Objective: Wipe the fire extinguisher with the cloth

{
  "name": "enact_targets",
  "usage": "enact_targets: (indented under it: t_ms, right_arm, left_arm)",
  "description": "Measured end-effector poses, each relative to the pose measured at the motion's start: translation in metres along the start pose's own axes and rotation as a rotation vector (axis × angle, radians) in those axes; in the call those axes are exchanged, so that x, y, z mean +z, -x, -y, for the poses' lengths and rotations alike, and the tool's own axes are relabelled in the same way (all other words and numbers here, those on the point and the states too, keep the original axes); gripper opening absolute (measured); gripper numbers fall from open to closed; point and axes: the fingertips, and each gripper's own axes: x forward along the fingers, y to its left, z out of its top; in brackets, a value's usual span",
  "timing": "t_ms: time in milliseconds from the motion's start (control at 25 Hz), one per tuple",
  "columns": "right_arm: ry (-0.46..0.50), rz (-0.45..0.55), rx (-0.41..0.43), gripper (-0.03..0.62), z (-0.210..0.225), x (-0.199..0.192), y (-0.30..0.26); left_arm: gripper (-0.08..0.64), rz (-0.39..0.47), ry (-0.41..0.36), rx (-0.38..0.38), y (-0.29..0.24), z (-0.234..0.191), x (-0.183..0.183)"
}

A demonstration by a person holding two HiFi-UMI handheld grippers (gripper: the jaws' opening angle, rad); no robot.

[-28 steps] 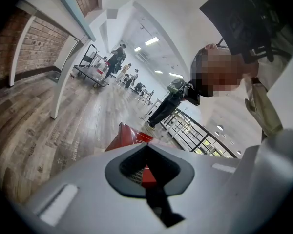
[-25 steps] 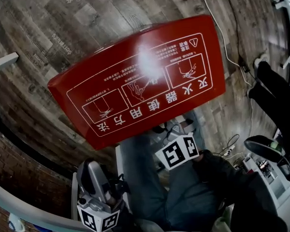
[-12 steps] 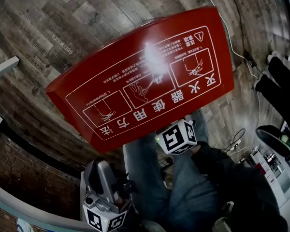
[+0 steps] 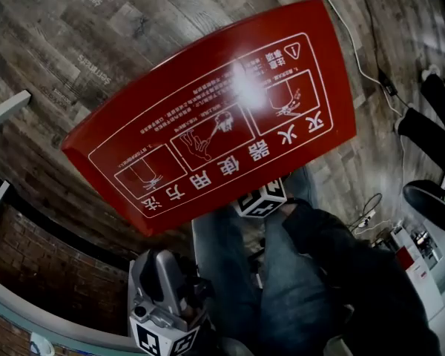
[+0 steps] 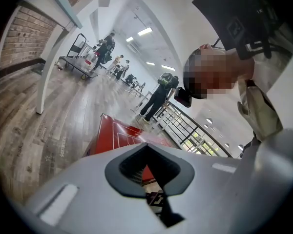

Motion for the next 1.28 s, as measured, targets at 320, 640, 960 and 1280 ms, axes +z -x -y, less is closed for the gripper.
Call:
enact_targets:
  t_ms: [320, 640, 960, 1280]
  right_arm:
    - [0.027, 0.109, -0.232, 0.060, 0.075, 0.000, 0.157]
    - [0.096, 0.258, -0.267, 0.060, 0.073, 0.105, 0.273]
    - [0.276, 0.207, -0.196, 0.060, 0.080, 0.173, 0.195]
    - [0.276, 0.303, -0.247, 0.196, 0.084, 0.197, 0.223]
  left_arm:
    - [0.002, -0.017, -0.020, -0.018, -0.015, 0.012, -0.002]
    - [0.002, -0.013, -0.045, 0.028, -0.029, 0.021, 0.004]
    - [0.002, 0.010, -0.026, 0.037, -0.015, 0.018, 0.006]
    - [0.002, 0.045, 0.004, 0.042, 0.004, -0.005, 0.017]
